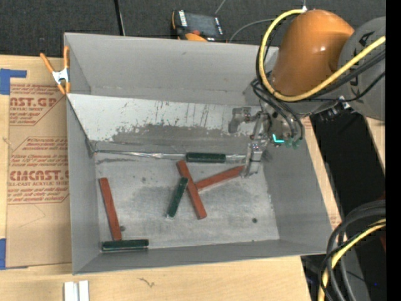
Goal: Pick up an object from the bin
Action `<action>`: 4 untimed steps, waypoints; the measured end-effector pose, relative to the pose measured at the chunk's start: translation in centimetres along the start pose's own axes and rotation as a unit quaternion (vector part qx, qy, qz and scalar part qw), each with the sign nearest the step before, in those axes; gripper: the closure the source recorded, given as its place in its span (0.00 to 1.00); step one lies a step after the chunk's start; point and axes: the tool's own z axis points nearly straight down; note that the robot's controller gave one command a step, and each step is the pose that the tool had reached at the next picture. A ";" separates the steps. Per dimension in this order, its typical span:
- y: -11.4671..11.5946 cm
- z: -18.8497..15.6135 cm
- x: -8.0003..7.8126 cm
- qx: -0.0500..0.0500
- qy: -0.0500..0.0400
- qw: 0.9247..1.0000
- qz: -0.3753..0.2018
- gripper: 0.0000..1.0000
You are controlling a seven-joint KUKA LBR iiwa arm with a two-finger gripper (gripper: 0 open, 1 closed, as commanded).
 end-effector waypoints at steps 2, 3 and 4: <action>0.7 14.4 0.6 0.001 -0.005 0.991 -0.130 0.00; -0.3 12.9 1.7 0.001 -0.003 0.990 -0.140 0.00; -2.8 17.8 0.9 0.000 -0.002 0.994 -0.108 0.00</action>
Offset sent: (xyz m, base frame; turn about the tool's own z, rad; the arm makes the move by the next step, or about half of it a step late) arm -0.0095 0.0144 -0.1751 -0.1679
